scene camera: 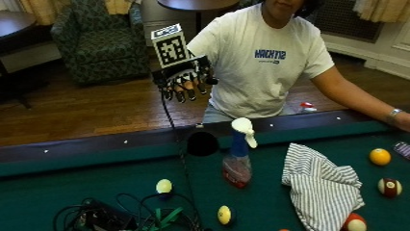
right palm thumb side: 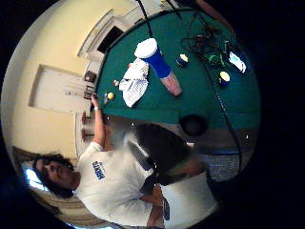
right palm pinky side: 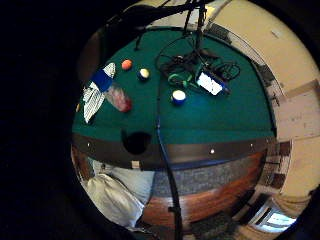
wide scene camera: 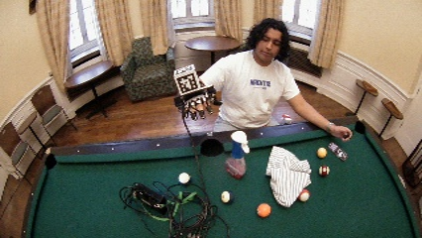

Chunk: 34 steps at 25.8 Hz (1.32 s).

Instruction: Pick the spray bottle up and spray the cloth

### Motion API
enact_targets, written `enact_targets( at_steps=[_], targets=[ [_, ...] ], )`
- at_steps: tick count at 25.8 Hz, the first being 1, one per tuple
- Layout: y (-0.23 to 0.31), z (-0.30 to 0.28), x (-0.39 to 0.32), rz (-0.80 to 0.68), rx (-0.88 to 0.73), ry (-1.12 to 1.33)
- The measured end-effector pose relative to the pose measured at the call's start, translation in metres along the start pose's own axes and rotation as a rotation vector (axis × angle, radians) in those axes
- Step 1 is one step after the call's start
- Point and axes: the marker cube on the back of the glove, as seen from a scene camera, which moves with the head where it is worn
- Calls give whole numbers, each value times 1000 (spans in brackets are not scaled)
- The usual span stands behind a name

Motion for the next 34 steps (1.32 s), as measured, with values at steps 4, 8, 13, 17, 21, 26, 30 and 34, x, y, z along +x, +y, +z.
enact_targets(
  at_steps=[4, 8, 13, 17, 21, 26, 30, 34],
  targets=[
    [0, -4, 0, -13, -3, 4],
    [-1, -6, -1, -16, 40, 5],
    [-3, -6, -2, -1, 72, 3],
    [-4, 4, -3, -3, 75, -7],
    [-3, 18, -1, -36, 100, -23],
    [-5, 42, 0, -51, 178, -73],
    [-1, 63, 1, -33, 156, -107],
    [9, 81, 2, -33, 88, -134]
  ],
)
